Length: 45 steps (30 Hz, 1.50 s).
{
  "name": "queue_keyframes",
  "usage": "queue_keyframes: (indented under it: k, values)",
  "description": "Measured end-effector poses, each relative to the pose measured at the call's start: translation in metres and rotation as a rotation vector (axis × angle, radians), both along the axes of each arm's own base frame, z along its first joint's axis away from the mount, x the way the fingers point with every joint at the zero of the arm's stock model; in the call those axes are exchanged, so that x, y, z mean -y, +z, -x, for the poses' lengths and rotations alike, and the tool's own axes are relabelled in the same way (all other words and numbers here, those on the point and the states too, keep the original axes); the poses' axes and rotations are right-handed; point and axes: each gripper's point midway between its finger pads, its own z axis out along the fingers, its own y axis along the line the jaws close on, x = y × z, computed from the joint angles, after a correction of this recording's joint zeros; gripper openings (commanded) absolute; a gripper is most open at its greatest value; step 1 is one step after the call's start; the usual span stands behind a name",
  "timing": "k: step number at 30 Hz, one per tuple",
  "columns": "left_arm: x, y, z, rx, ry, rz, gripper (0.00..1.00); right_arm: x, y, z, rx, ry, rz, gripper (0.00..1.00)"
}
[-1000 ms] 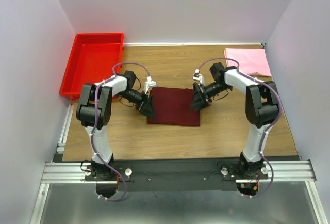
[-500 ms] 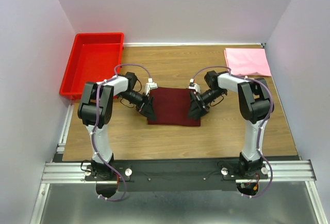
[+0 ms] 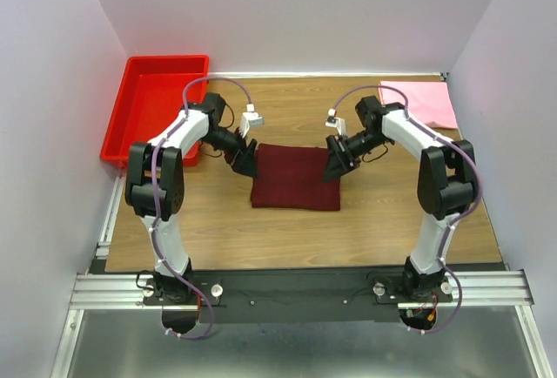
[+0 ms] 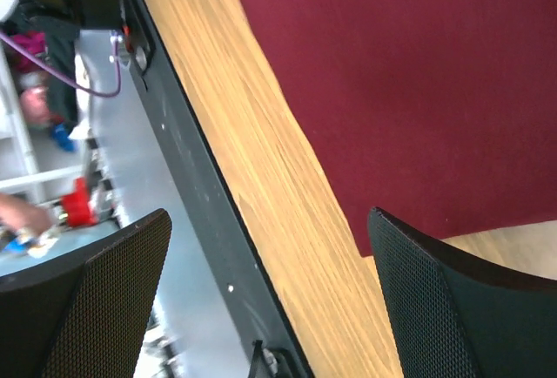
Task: Fold and stack the t-shirts
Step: Fold the tshirt
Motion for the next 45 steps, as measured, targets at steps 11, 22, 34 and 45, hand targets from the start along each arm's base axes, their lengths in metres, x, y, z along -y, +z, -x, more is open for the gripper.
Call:
queue_keyframes:
  k: [11, 22, 34, 45]
  values:
    - [0.068, 0.078, -0.08, 0.287, 0.015, 0.147, 0.88, -0.009, 0.035, -0.088, 0.202, -0.08, -0.087, 0.99]
    - [0.071, -0.022, -0.099, 0.026, 0.107, 0.144, 0.88, 0.006, -0.044, -0.119, 0.021, -0.148, -0.082, 0.98]
    - [0.041, -0.034, -0.14, -0.016, 0.221, 0.164, 0.89, 0.019, -0.039, -0.148, 0.055, -0.188, -0.112, 1.0]
    - [0.046, 0.12, -0.102, 0.719, 0.128, 0.006, 0.89, 0.039, 0.078, -0.131, 0.294, -0.303, -0.073, 1.0]
